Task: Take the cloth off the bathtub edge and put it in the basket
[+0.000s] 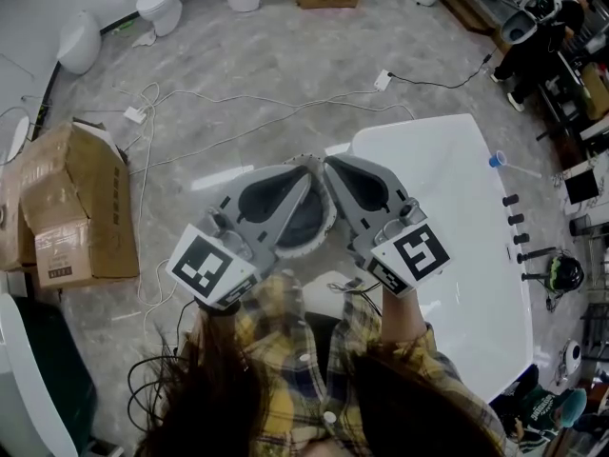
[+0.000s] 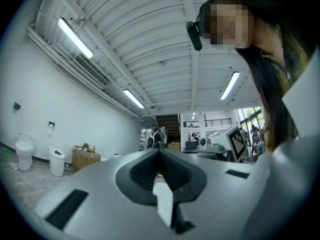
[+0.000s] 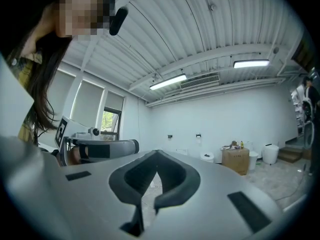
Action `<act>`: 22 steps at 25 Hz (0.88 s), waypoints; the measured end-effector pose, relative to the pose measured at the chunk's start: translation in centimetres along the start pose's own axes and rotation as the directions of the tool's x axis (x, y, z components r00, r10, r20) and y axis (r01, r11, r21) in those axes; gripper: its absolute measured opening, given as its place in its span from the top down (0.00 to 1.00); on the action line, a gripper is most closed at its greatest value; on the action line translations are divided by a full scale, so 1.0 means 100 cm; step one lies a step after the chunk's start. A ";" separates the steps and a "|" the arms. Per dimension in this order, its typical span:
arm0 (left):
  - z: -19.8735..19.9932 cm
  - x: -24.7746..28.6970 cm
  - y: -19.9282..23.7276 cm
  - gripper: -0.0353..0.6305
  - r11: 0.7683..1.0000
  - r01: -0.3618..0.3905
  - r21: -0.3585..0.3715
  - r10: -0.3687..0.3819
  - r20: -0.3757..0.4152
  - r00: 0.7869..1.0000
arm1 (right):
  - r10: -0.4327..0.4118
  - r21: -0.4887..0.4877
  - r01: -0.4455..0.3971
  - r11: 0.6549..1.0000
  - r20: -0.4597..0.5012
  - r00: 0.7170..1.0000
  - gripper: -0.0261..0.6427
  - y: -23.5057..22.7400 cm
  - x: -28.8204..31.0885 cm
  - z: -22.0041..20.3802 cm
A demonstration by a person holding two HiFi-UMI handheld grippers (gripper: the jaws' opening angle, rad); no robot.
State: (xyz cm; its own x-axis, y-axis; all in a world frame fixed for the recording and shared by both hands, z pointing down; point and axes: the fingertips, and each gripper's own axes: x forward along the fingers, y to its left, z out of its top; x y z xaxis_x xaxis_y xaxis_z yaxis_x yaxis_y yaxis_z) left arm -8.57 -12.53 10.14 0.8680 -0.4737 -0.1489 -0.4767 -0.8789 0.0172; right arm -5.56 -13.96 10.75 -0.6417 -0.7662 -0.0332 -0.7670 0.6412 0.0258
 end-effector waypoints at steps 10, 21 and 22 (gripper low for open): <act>-0.004 -0.001 0.003 0.92 1.000 -0.022 -0.001 0.022 -0.010 1.000 | 0.013 -0.018 -0.013 1.000 -0.029 1.000 0.94 -0.002 0.002 -0.007; -0.008 -0.007 -0.009 0.92 0.999 -0.029 0.022 0.030 -0.056 0.998 | 0.035 -0.019 -0.036 0.999 -0.038 0.999 0.94 0.011 -0.001 -0.011; -0.008 -0.006 -0.011 0.92 0.999 -0.028 0.027 0.029 -0.057 0.998 | 0.032 -0.020 -0.033 0.999 -0.039 0.999 0.94 0.011 -0.002 -0.011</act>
State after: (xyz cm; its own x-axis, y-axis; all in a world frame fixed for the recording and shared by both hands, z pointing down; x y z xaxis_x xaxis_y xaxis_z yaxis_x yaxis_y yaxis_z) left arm -8.45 -11.38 11.01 0.8602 -0.5015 -0.0920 -0.5040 -0.8637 -0.0050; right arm -6.22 -13.14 11.85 -0.6658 -0.7461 0.0063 -0.7451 0.6653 0.0467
